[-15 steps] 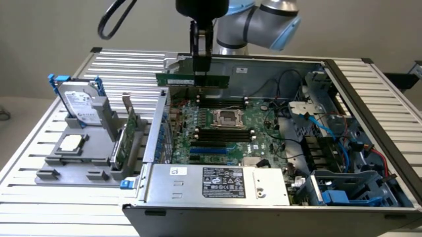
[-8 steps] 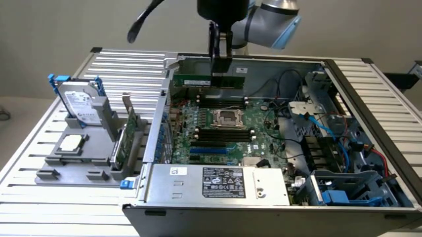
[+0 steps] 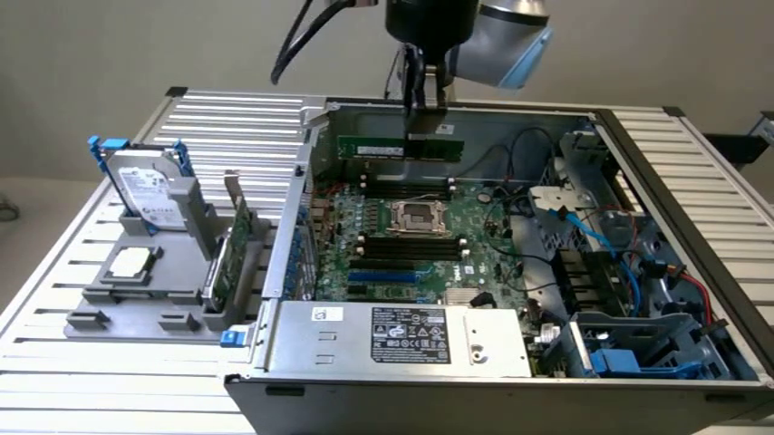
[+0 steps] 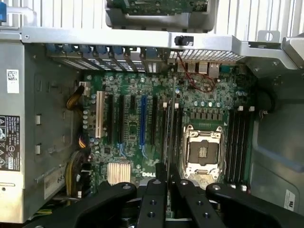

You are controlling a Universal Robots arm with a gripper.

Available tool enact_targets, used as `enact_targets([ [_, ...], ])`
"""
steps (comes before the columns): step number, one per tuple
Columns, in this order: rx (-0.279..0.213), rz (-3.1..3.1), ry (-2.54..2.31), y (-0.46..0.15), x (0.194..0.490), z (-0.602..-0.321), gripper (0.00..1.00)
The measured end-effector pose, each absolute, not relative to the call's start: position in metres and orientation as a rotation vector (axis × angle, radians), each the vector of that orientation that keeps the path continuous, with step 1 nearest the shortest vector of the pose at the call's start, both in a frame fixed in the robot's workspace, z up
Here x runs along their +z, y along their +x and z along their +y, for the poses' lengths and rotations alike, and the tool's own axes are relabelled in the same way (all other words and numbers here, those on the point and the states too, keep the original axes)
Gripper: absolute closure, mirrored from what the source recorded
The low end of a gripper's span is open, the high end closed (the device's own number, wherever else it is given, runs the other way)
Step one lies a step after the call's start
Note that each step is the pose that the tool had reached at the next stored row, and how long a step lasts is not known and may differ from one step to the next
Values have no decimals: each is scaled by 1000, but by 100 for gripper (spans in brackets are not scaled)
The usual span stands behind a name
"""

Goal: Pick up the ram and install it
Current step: 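Pick up the ram and move it above insertion slot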

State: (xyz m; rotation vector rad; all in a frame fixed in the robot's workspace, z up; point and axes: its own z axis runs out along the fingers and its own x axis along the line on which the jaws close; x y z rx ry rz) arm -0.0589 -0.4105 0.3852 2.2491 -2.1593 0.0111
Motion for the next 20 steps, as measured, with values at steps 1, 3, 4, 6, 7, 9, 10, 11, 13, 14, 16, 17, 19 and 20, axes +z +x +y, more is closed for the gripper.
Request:
enact_targets([
  [1, 9, -2160, 2250, -57, 384, -409, 86],
  [3, 5, -2162, 2252, -53, 382, -405, 86],
  [4, 3, -2163, 2253, -51, 381, -403, 86],
  [6, -1, -2165, 2255, -46, 379, -400, 86],
  [7, -3, -2165, 2256, -44, 378, -398, 86],
  [9, -6, -2167, 2258, -40, 377, -394, 86],
  [10, -8, -2168, 2258, -39, 376, -392, 86],
  [11, -9, -2168, 2259, -37, 375, -390, 86],
  [13, -10, -2169, 2259, -34, 374, -385, 86],
  [14, -10, -2169, 2259, -33, 374, -383, 86],
  [16, -10, -2169, 2260, -30, 374, -379, 86],
  [17, -10, -2169, 2259, -29, 374, -377, 86],
  [19, -10, -2169, 2260, -27, 374, -376, 86],
  [20, -10, -2168, 2260, -27, 374, -376, 86],
])
